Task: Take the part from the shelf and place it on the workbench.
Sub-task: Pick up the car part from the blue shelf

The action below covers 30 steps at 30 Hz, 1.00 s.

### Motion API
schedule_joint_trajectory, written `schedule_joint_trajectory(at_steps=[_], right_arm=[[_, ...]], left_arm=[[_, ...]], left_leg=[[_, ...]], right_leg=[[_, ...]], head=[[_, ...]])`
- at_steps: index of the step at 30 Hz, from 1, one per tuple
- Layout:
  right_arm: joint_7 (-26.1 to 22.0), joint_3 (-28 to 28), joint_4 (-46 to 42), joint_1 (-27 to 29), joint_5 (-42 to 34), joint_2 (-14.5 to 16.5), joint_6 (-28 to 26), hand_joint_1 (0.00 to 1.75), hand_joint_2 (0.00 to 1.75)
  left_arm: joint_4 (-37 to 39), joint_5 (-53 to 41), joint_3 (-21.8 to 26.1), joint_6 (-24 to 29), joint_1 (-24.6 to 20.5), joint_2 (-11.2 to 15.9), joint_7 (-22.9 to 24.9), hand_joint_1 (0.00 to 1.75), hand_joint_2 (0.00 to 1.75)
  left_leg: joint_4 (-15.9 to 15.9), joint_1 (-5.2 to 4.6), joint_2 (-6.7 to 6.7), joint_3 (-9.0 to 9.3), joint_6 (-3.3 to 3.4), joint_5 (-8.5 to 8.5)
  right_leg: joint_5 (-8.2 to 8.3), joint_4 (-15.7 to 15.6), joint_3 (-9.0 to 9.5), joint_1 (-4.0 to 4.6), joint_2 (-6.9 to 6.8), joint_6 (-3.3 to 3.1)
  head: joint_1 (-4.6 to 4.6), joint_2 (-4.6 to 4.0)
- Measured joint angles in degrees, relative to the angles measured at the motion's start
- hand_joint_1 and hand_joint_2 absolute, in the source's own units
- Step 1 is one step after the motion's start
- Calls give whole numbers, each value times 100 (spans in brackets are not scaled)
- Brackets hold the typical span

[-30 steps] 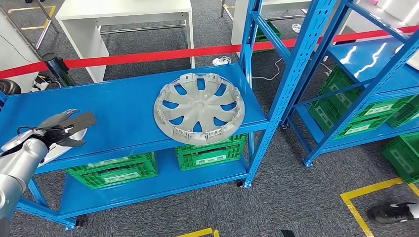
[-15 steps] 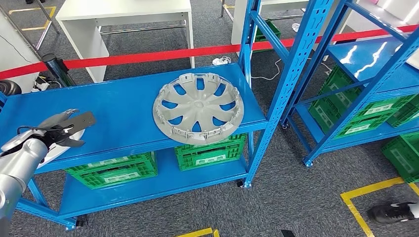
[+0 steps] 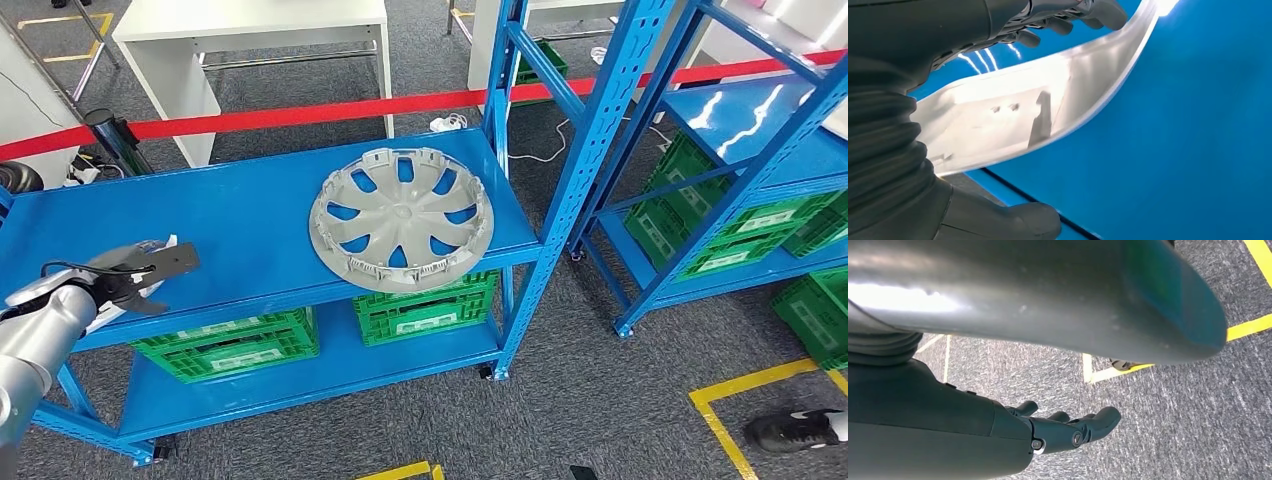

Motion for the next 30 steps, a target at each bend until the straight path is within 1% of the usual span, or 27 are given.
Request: schedule_joint_trajectory(at_steps=[5,10,11,12,15,16,17,23,30], right_arm=[[65,-38,0,0,8,0,-49,0,0],[60,-64,0,-4,53,0,-58,0,0],[60,-67,0,-2,61,0,-58,0,0],[60,-70,0,0,67,0,-58,0,0],[61,-87,0,1,74,0,-59,0,0],[61,-91,0,0,73,0,-60,0,0],[61,-93,0,0,73,0,-63,0,0],[54,-99,0,-3,72,0,-77,0,0],[33,-113,0,-2,72,0,-80,0,0]], left_arm=[[60,-213,-157,-48,97,1,663,0,175],[118,-225,-193,70,162,53,1069,0,175],[129,-225,-193,125,180,75,1145,3,175],[138,-226,-193,184,200,97,1216,20,175],[161,-237,-193,363,256,151,1386,145,175],[166,-241,-193,423,275,162,1421,171,175],[168,-244,-193,482,292,169,1442,175,175],[172,-243,-193,767,364,174,1451,175,175],[172,-243,-193,858,392,172,1388,175,175]], left_leg=[[0,0,0,-1,0,0],[-2,4,4,0,0,0],[-3,4,7,0,0,-1],[-3,4,8,0,-1,-1],[-3,4,7,0,-2,0],[-3,4,7,1,-3,1],[-4,4,6,1,-3,2],[-7,-7,4,6,-7,5],[-22,-6,-2,-3,-27,48]], right_leg=[[-1,1,-1,0,0,-1],[-2,4,-2,-2,0,-2],[-2,4,-3,-2,2,-3],[-2,4,-4,-2,3,-3],[-3,6,-5,-1,3,-3],[-3,6,-5,-1,2,-3],[-3,7,-4,-2,1,-4],[-13,11,-2,-3,-5,3],[15,20,-21,2,-18,-14]], head=[[-1,0],[-1,0],[-1,0],[-1,0],[-1,0],[-1,0],[0,0],[0,0],[-2,0]])
